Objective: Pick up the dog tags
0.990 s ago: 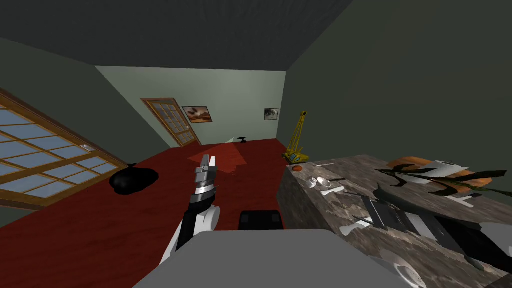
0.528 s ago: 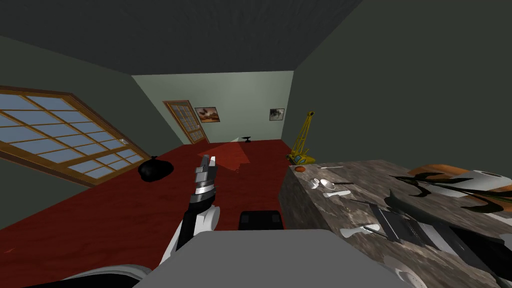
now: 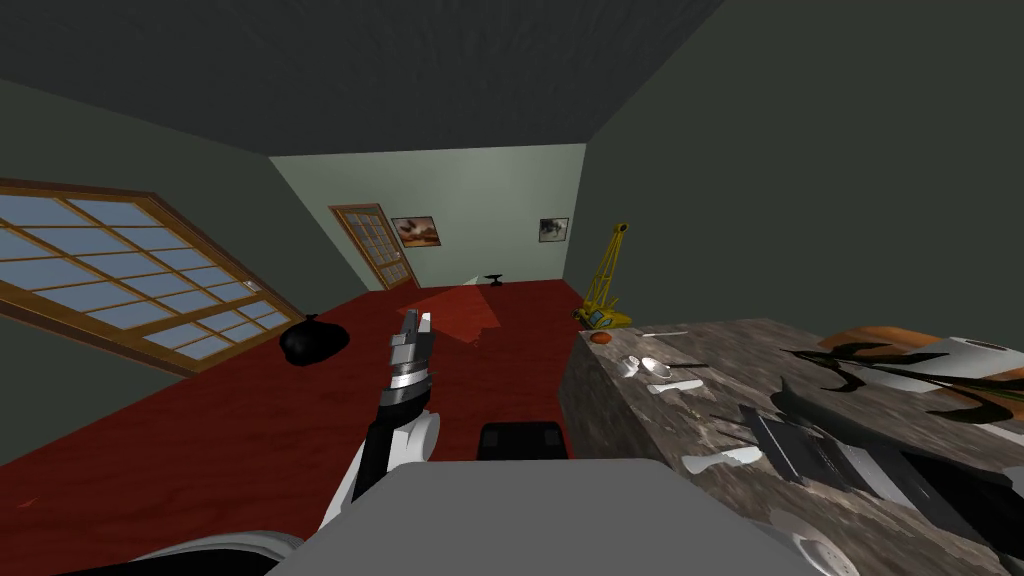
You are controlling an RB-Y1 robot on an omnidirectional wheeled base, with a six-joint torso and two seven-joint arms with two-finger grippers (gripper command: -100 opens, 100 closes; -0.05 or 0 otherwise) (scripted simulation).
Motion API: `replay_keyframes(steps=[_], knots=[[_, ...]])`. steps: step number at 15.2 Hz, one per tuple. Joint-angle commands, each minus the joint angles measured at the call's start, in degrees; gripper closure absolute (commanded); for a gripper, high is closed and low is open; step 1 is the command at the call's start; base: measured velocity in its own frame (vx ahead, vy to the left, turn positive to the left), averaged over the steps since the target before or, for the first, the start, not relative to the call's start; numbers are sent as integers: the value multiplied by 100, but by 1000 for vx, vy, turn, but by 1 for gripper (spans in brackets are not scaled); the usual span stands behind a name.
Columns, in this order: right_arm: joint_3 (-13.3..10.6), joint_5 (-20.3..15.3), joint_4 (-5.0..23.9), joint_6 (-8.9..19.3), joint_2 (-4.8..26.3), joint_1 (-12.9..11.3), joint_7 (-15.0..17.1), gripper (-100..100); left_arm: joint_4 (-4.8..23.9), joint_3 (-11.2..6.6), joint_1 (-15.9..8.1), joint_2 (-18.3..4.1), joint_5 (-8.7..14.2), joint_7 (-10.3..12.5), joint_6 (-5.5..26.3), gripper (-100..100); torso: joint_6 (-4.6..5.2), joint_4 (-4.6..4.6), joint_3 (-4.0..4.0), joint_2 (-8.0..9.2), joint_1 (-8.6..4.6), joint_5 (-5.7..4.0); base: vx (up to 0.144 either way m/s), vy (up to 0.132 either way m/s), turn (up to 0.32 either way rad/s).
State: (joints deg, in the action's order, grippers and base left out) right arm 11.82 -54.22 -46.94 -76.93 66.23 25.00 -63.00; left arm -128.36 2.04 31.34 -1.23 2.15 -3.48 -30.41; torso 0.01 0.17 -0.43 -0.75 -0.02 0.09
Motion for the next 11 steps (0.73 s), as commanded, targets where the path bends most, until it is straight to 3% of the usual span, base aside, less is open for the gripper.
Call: replay_keyframes(steps=[1,6,11], knots=[[57,-10,76,129,128,11,112,-100,0,0,0,0,0,0,0,0,0,0,0,0,0,0,49,160,-37],[39,-159,301,473,308,123,245,-100,-1,1,1,1,0,0,0,0,-1,7,-18,-30,55,14,81,171,-16],[-15,-381,614,1006,538,308,381,-100,-1,1,1,1,0,0,0,0,-2,11,-26,-44,42,11,109,140,-9]])
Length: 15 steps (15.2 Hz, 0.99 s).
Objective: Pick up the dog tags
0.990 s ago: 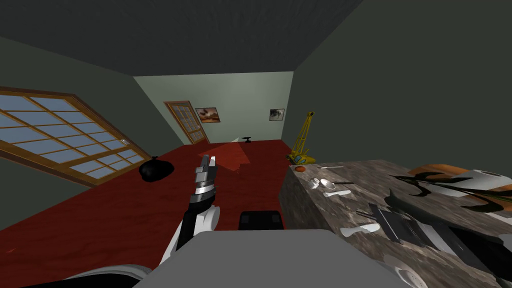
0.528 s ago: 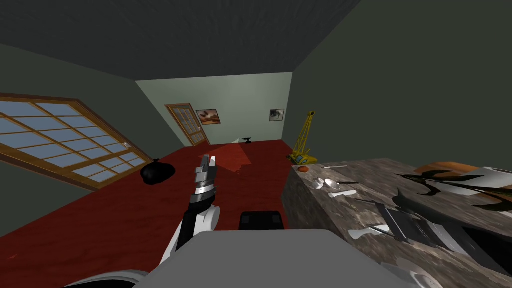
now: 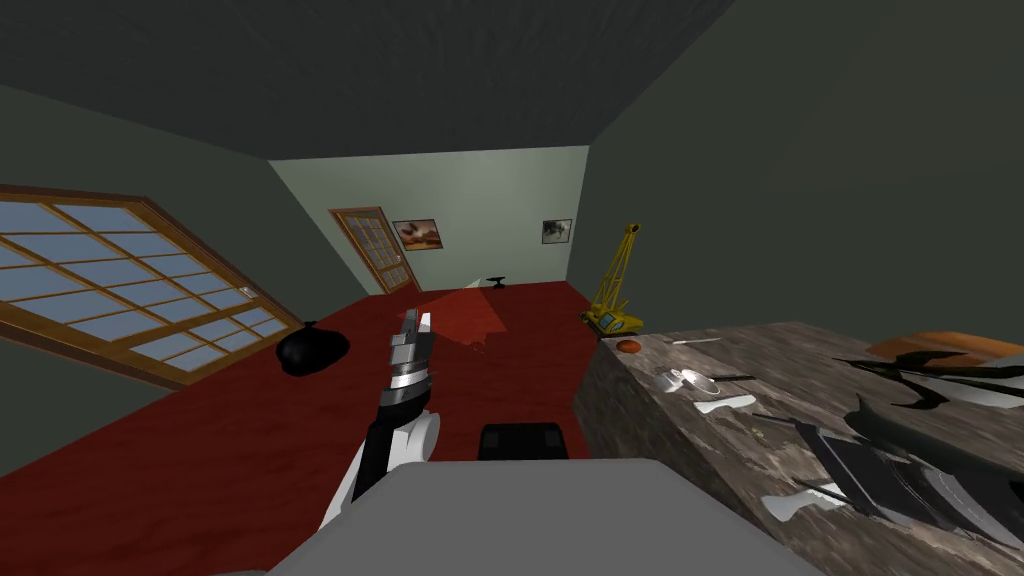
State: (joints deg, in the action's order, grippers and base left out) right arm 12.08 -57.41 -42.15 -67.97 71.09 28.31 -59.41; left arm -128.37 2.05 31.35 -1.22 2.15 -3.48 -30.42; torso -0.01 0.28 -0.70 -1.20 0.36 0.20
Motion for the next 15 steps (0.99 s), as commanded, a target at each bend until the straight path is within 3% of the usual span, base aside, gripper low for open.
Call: replay_keyframes(steps=[1,7,15], knots=[[-55,-103,189,210,90,13,42,-100,0,0,0,0,0,0,0,0,0,0,0,0,0,0,104,112,-10],[-141,-306,445,698,245,194,127,-100,0,0,0,0,0,0,0,0,1,-1,2,4,-9,-2,97,111,-8],[-296,-552,713,1265,356,430,205,-100,0,-1,0,-1,0,0,0,0,2,-5,12,20,-32,-9,66,59,-9]])
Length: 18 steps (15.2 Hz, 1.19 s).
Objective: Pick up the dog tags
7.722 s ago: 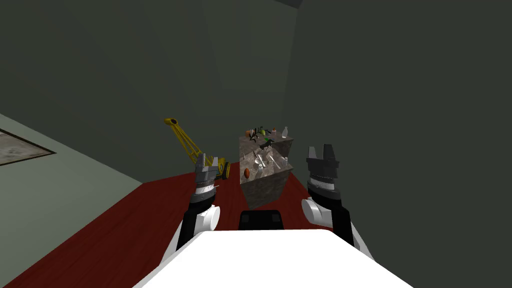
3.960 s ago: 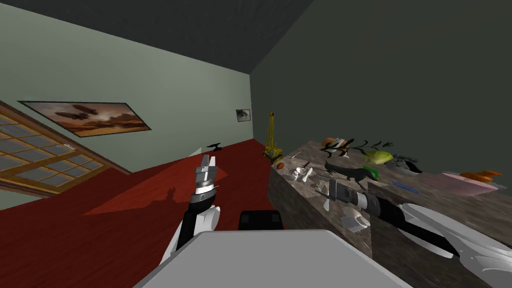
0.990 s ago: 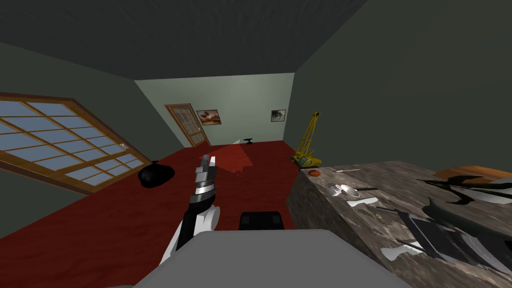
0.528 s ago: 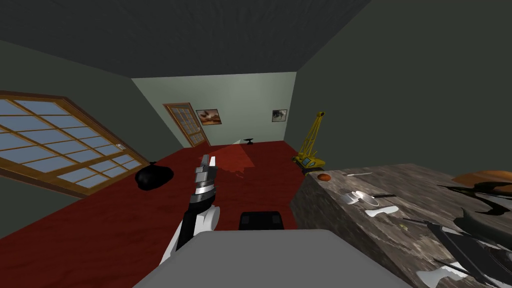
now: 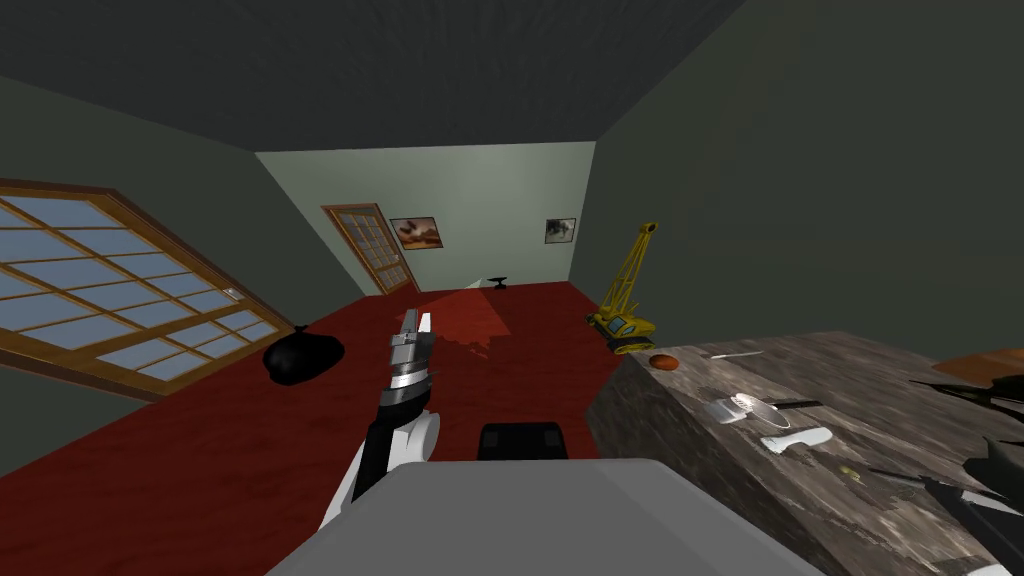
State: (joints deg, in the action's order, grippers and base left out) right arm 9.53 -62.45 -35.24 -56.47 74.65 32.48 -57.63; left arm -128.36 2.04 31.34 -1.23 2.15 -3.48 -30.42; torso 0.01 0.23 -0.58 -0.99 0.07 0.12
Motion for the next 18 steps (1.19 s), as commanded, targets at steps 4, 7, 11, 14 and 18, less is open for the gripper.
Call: replay_keyframes(steps=[4,7,11,14,18], knots=[[-70,-32,-82,385,-157,104,23,-100,0,0,0,0,0,0,0,0,-1,-2,5,9,-4,0,30,50,-16],[-68,-26,-169,429,-184,145,72,-100,0,-1,-2,-1,0,0,0,0,-2,-10,26,47,-51,-13,-60,-47,58],[-11,108,-220,227,-104,23,-40,-100,0,-1,0,-1,0,0,0,0,20,-2,15,29,-26,-14,13,18,-6],[24,194,-407,42,-119,-22,-157,-100,0,0,-4,0,0,0,1,0,-6,-17,44,78,-30,-13,-169,-3,175],[85,275,-672,-253,-113,-72,-321,-100,1,-1,-3,-1,0,0,1,0,2,-23,58,99,-68,-22,-161,-78,26]])
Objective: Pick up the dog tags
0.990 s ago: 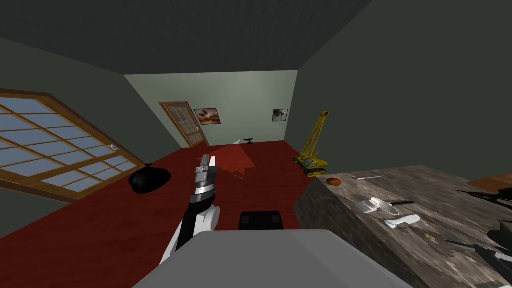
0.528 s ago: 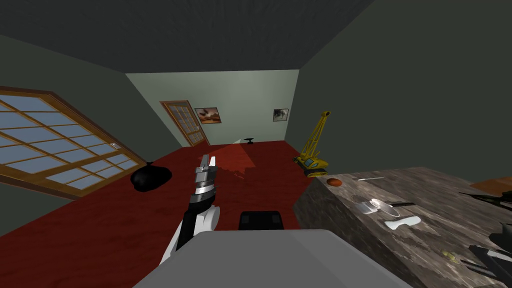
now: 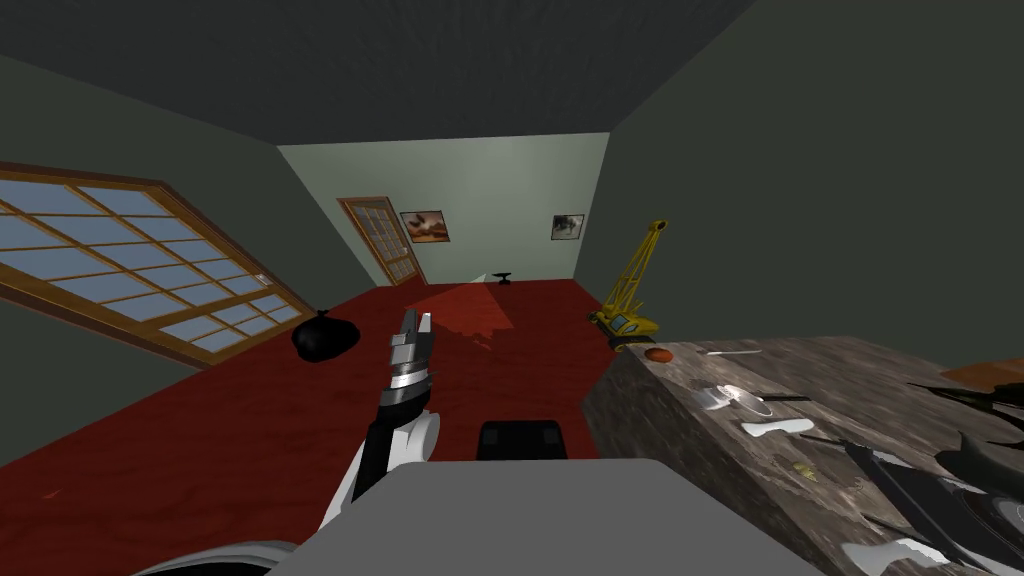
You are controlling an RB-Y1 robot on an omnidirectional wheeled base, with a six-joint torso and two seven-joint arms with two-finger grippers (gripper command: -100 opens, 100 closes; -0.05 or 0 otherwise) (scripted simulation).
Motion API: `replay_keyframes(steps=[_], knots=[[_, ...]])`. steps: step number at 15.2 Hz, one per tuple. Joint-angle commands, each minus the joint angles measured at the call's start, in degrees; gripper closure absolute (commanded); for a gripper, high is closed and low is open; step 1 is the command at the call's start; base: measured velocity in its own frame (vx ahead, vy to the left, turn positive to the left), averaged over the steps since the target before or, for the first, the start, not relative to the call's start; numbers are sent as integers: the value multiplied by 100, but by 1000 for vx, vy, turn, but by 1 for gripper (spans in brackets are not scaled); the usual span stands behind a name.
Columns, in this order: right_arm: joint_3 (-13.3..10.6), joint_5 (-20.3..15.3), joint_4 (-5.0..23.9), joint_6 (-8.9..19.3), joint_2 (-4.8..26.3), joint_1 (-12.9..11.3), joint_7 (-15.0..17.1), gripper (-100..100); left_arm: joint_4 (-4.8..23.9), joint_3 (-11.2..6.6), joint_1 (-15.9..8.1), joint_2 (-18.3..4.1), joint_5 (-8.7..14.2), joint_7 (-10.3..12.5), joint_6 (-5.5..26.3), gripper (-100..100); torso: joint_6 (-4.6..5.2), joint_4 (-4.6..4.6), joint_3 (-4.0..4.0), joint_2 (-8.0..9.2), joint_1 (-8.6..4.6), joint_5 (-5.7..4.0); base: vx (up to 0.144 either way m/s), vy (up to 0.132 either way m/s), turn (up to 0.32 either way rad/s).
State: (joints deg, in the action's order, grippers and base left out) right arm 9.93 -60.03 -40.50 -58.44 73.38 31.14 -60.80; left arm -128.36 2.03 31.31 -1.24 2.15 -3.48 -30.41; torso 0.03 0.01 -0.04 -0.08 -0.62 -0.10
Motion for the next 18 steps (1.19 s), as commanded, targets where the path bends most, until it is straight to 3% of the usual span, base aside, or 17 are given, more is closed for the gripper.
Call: replay_keyframes(steps=[1,6,13,16,17,18], knots=[[56,45,-190,-106,18,54,-31,-100,0,0,0,0,0,0,0,0,0,0,0,0,0,0,-94,-69,19],[137,105,-455,-429,42,-3,-179,-100,0,0,1,0,0,0,0,0,-1,6,-15,-24,-7,0,-84,-87,1],[269,71,-823,-962,131,-35,-401,-100,0,-1,1,-1,0,0,0,0,1,9,-21,-36,-26,-6,-73,-137,-47],[203,56,-766,-700,-9,-103,-438,-100,0,0,1,0,0,0,0,0,-3,11,-27,-46,15,-1,-26,-5,37],[217,66,-751,-801,47,-94,-402,-100,0,1,1,1,0,0,0,0,-3,12,-30,-51,36,5,-10,37,18],[210,63,-742,-780,36,-105,-418,100,0,1,2,1,0,0,0,0,-1,13,-32,-54,43,9,-4,10,-3]])
